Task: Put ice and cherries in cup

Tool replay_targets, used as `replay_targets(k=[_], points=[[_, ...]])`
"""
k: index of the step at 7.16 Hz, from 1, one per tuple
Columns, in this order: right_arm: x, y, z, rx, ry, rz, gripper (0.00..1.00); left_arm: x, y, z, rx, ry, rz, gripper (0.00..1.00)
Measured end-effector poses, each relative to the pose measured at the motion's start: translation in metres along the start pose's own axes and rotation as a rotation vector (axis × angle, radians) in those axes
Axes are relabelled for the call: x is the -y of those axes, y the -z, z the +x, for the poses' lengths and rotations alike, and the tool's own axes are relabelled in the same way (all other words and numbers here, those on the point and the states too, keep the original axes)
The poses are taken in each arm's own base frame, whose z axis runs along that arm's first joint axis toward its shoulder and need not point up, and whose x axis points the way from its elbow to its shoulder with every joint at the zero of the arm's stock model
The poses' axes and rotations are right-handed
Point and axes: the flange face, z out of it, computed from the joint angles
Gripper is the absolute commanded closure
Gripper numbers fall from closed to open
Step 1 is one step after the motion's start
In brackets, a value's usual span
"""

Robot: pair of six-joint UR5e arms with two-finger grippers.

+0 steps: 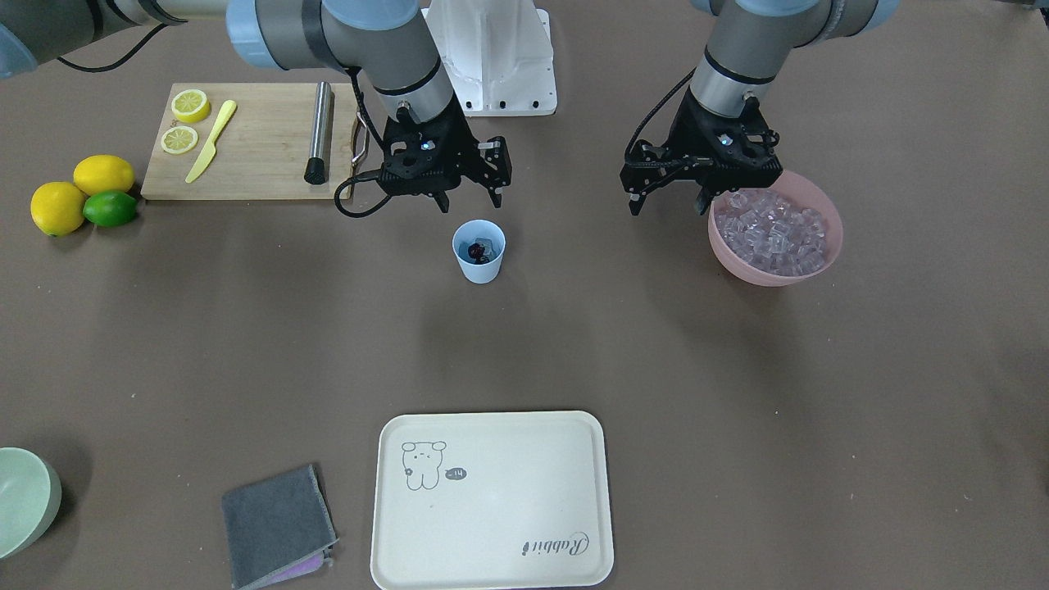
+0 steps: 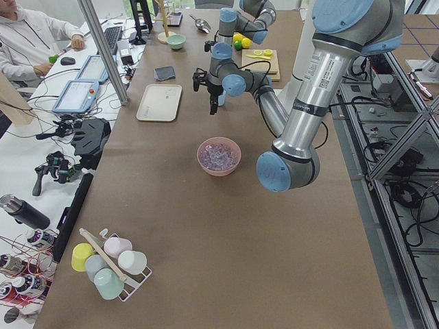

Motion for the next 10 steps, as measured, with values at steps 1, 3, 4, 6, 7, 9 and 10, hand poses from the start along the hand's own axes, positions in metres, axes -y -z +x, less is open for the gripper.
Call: replay_targets(k=[1,3,4,6,7,9,10], points=[[0.024,0.017,0.026,-0.007,-0.007,-0.005,0.0,0.012,0.007,-0.015,0.003,-0.003,-0.004,0.03],[0.085,0.07,0.133,-0.03,0.038,-0.03,0.0,0.052,0.033,-0.097,0.037,-0.084,-0.014,0.03],[0.115,0.099,0.201,-0.05,0.096,-0.032,0.0,0.073,0.052,-0.17,0.075,-0.156,-0.016,0.03],[0.154,0.166,0.369,-0.096,0.254,-0.028,0.0,0.089,0.103,-0.332,0.113,-0.287,-0.034,0.03],[0.148,0.205,0.47,-0.123,0.329,-0.018,0.0,0.075,0.126,-0.4,0.118,-0.296,-0.034,0.03],[0.092,0.256,0.626,-0.184,0.437,-0.015,0.0,0.03,0.147,-0.494,0.143,-0.315,-0.021,0.02],[0.069,0.272,0.671,-0.216,0.46,-0.019,0.0,0.02,0.152,-0.512,0.147,-0.307,-0.014,0.02]])
